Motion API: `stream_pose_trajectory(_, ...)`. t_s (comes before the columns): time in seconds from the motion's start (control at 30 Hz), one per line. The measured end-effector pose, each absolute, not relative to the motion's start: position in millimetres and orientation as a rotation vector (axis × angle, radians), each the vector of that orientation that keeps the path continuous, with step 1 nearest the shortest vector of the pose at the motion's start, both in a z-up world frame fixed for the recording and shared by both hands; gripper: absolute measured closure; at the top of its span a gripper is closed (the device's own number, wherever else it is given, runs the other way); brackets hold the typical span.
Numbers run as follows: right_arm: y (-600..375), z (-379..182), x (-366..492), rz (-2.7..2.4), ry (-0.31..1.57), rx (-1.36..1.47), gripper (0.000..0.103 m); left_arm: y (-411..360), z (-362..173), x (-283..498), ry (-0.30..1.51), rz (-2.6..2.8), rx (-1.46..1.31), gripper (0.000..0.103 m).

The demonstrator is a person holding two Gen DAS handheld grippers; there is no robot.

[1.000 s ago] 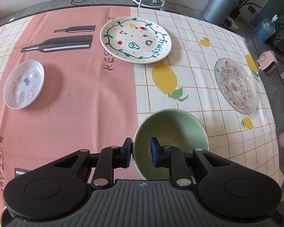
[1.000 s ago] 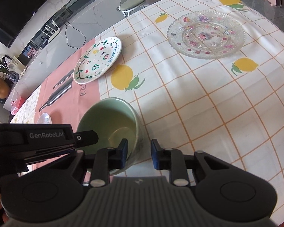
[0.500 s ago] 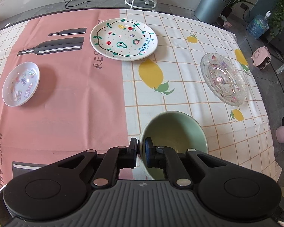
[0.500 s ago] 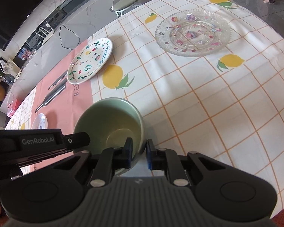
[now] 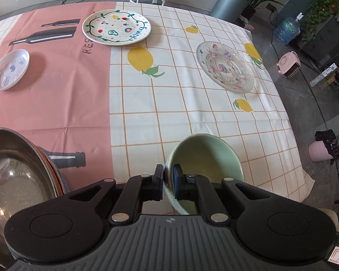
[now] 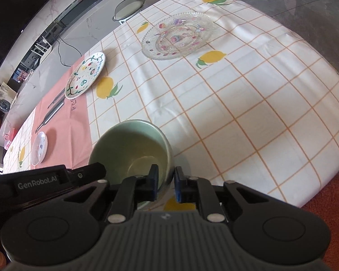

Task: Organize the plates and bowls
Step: 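Lift the pale green bowl with the left tool toward the stacked steel bowls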

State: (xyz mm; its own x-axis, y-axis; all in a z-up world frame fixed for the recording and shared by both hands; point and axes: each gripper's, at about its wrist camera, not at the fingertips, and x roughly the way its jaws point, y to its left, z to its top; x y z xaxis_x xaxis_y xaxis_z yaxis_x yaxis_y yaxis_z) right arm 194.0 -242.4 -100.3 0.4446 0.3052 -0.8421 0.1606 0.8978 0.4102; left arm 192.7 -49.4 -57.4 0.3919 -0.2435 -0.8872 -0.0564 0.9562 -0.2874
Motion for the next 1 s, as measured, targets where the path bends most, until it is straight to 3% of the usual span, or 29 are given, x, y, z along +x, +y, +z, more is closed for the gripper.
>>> stream_pose_trajectory(0.73,-250.4,-110.9,174.4,0.081,1.108,0.468,0.086,-45.2,-83.5,174.4,1.183,-0.101,-0.371,0.092)
stream_pose_trajectory(1.0,-248.2,-112.3,175.7,0.092,1.113,0.463,0.093,-47.8,-81.3,172.5,1.165,-0.109,-0.355,0.096)
